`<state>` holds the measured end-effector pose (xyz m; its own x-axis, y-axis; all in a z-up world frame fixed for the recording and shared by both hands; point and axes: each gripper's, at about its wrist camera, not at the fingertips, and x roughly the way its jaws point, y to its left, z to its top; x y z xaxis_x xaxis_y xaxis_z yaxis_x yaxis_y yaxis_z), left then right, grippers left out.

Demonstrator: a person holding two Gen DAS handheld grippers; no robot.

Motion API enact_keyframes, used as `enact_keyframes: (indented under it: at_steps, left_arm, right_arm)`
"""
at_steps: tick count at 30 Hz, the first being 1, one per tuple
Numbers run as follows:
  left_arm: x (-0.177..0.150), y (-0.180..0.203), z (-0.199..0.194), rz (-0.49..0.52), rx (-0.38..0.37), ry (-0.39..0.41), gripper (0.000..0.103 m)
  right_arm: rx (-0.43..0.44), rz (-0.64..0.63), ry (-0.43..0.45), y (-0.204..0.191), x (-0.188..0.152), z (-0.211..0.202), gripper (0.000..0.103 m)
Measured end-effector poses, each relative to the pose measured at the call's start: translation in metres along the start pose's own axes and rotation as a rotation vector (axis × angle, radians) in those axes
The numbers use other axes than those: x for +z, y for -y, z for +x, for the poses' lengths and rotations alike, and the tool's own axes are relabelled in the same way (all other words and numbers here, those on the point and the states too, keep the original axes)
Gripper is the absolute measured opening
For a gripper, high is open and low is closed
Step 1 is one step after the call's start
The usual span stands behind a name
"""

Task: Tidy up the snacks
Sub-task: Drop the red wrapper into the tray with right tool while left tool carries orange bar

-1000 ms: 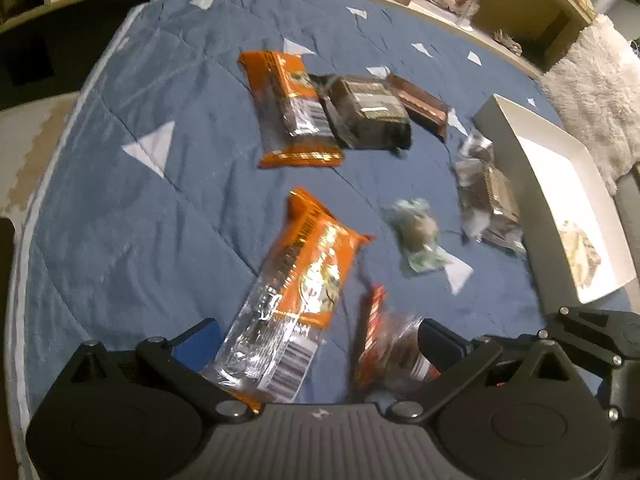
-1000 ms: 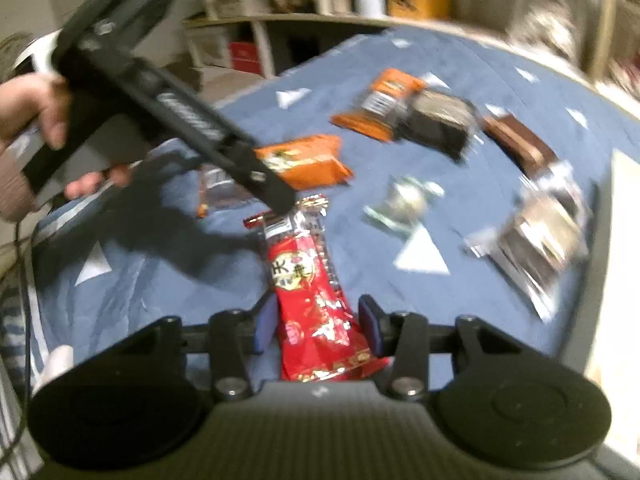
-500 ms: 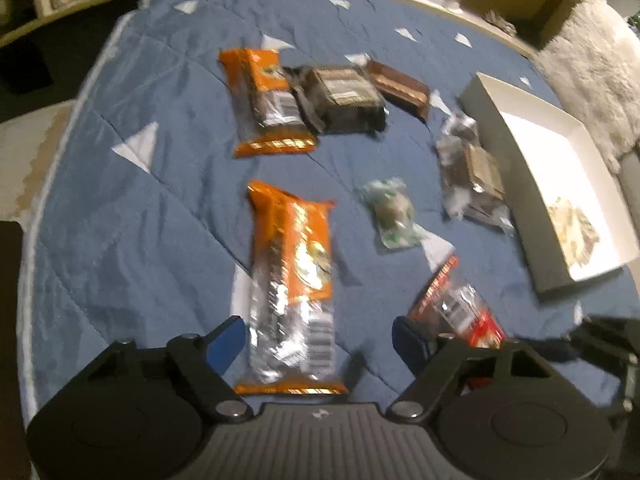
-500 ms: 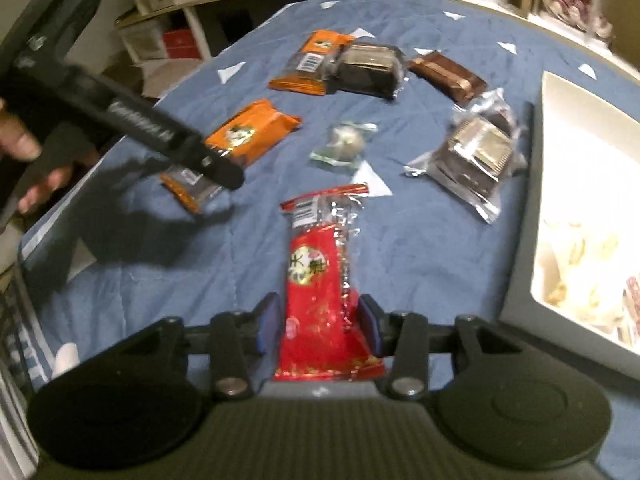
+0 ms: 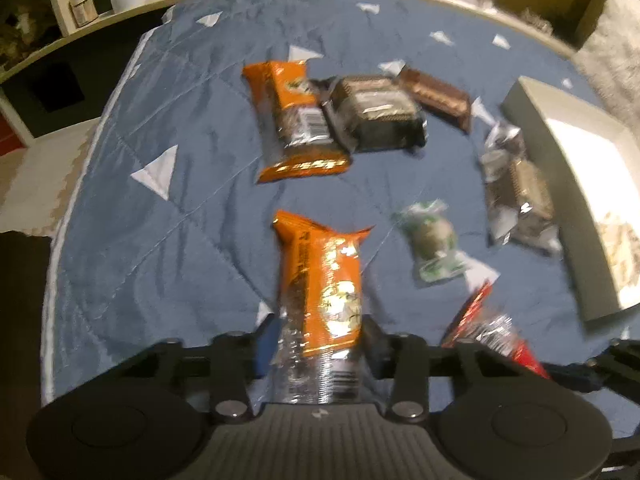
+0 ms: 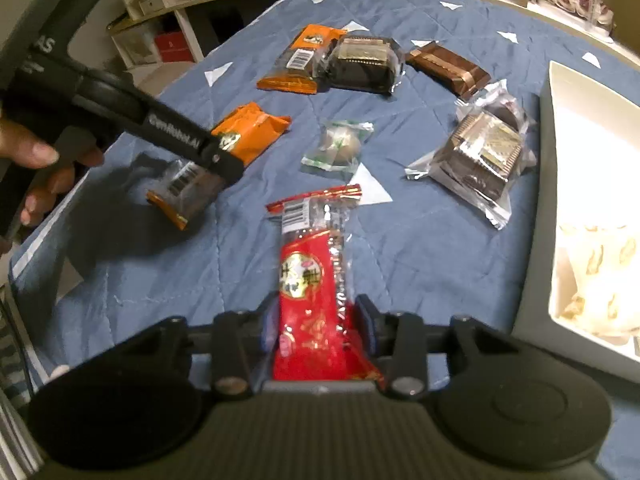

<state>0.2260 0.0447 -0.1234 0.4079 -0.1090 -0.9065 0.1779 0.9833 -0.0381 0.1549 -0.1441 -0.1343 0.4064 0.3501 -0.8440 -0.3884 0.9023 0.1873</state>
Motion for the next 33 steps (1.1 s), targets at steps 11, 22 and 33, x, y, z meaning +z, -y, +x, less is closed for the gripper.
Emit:
enact_keyframes:
  at_steps: [11,22,33]
  left_arm:
    - [-0.014,-0.001,-0.028,-0.069,-0.048,0.05,0.041]
    - [-0.016,0.026,-0.079,-0.14,-0.093,0.213,0.041]
    - [-0.013,0.064,-0.099,-0.145,-0.132,0.276,0.041]
  right_arm:
    - [-0.01,0.059,0.124,0.013,0.004,-0.036,0.04]
    - [-0.08,0.146,0.283,0.046,0.011,-0.085,0.04]
    - [-0.161,0.179,0.33,0.068,0.0,-0.119,0.04]
